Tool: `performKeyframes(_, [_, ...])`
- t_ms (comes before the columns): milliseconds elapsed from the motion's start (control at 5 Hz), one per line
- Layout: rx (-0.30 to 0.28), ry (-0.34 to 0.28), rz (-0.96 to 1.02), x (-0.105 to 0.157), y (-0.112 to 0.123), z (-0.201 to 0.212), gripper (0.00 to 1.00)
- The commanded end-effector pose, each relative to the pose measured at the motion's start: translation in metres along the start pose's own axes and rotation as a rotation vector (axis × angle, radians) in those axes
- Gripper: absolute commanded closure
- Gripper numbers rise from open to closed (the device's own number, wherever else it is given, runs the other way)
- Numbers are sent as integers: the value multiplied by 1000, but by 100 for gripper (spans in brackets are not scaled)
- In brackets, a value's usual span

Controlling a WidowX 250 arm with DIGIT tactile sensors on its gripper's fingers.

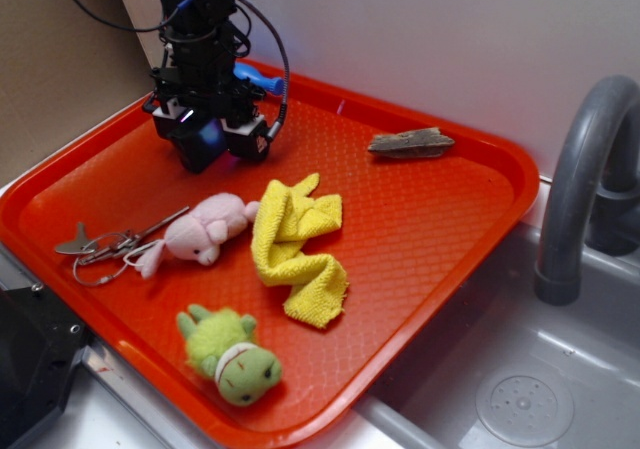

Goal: Grab the black box.

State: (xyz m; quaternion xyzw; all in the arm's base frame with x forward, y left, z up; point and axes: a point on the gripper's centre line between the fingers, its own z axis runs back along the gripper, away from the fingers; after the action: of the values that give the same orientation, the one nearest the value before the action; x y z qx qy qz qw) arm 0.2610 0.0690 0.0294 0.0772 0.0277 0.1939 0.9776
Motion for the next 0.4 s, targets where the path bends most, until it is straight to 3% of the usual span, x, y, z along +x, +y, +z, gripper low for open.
performKeyframes(0, [16, -7, -15, 5, 6, -8, 100])
performKeyframes(200, [0, -10, -27, 8, 7, -5, 100])
